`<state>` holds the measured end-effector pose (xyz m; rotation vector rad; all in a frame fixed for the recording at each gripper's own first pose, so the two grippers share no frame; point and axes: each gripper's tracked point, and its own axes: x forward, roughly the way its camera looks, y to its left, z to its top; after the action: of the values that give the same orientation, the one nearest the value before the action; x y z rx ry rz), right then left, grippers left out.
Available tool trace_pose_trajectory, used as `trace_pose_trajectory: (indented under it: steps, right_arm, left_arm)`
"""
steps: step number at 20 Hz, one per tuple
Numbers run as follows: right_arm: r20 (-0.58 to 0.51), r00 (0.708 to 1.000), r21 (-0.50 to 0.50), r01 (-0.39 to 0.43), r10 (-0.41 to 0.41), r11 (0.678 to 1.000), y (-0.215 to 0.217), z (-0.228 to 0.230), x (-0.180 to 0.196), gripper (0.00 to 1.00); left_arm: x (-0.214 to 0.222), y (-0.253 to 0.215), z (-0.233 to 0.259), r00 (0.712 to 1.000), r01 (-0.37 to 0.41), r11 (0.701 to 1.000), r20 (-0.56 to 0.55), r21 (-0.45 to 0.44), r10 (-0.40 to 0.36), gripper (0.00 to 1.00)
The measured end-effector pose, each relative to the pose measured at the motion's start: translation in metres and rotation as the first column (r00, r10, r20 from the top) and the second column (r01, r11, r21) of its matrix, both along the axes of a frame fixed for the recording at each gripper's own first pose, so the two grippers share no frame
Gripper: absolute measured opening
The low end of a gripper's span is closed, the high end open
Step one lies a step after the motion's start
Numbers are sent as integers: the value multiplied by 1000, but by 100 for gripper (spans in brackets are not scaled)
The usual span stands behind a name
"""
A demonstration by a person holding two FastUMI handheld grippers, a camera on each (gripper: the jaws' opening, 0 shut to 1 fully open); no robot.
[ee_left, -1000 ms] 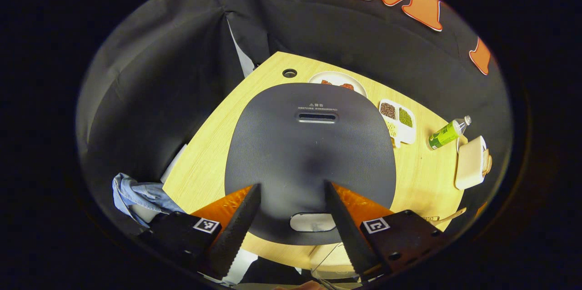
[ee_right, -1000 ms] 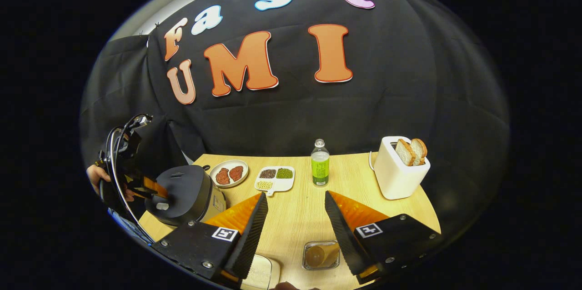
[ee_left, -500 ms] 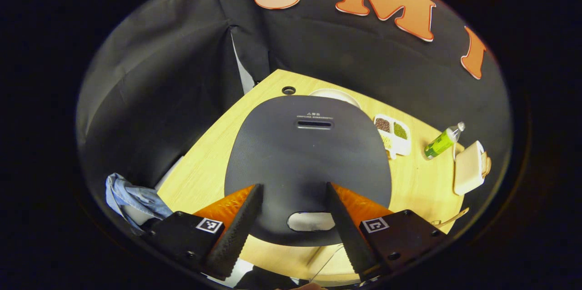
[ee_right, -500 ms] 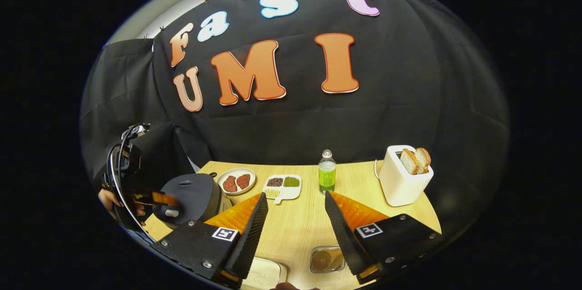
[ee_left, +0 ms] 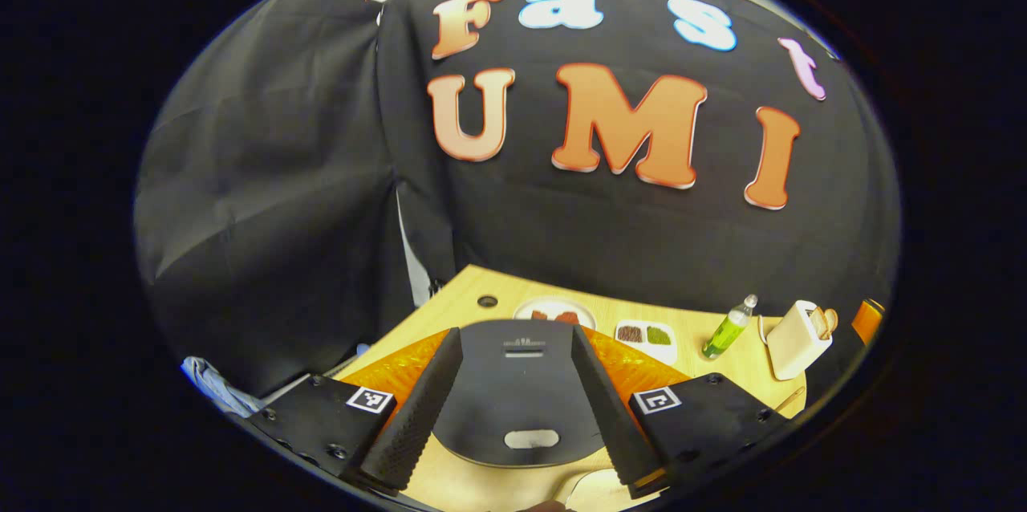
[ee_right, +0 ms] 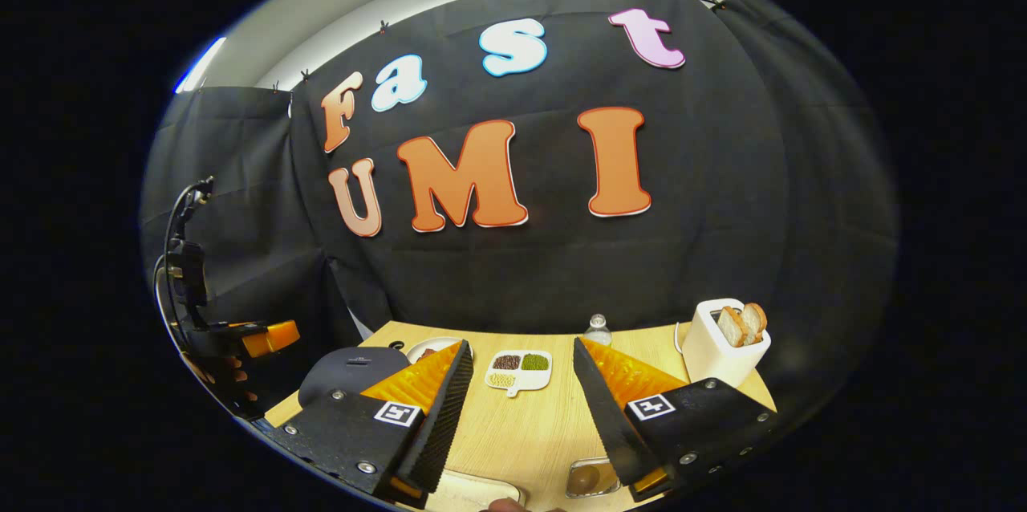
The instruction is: Close the left gripper, press the button to open the rice cooker; take a wooden spoon from the chopstick holder with the right hand, scoop a spoonful of rice and pour it into the rice cooker, then put the wooden spoon back into the chopstick holder.
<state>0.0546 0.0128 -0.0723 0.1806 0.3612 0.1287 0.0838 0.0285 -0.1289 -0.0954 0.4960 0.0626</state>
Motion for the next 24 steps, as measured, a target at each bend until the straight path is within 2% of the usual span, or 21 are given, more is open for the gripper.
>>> trace_pose_trajectory:
  steps: [2,5,6,8,12,13,14,15,16,17,19,20,24]
  right_arm:
    - [45,999,-12,-2,3,1000,3,15,3,79]
    - [95,995,-11,-7,8,1000,12,31,4,79]
    - [108,994,-14,-9,10,1000,14,35,5,88]
    - [137,990,-22,-11,14,1000,17,43,4,89]
    - [207,978,-31,-13,19,999,23,62,0,88]
    - [219,975,-38,-15,23,999,23,65,-3,79]
    - [226,974,-43,-21,30,999,26,66,-3,79]
    - [229,973,-44,-27,37,999,29,66,-4,88]
    - [231,972,-43,-30,40,999,30,66,-4,88]
    - [231,972,-39,-35,43,999,32,65,-5,81]
    - [232,972,-38,-37,45,999,32,64,-6,89]
    - [235,971,-40,-37,45,999,34,65,-6,83]
    - [251,967,-56,-38,51,998,35,65,-6,83]
  left_arm:
    - [-1,-4,29,994,42,999,101,-3,-41,92]
    - [-7,-12,63,968,105,994,225,21,-107,93]
    - [-12,-13,74,958,118,993,260,27,-121,92]
    - [-17,-16,87,940,135,990,311,29,-137,92]
    - [-26,-8,107,921,132,991,365,39,-137,93]
    - [-28,-5,111,918,121,992,375,43,-128,93]
    - [-32,-4,113,914,120,992,385,44,-128,93]
    - [-35,-2,115,911,110,993,394,48,-120,93]
    - [-37,1,115,909,101,993,401,57,-116,93]
    - [-39,4,113,908,94,993,403,69,-114,93]
    - [-43,1,108,907,103,992,402,72,-124,93]
    - [-45,2,108,905,105,992,407,71,-124,93]
    - [-48,7,109,894,92,991,430,95,-124,94]
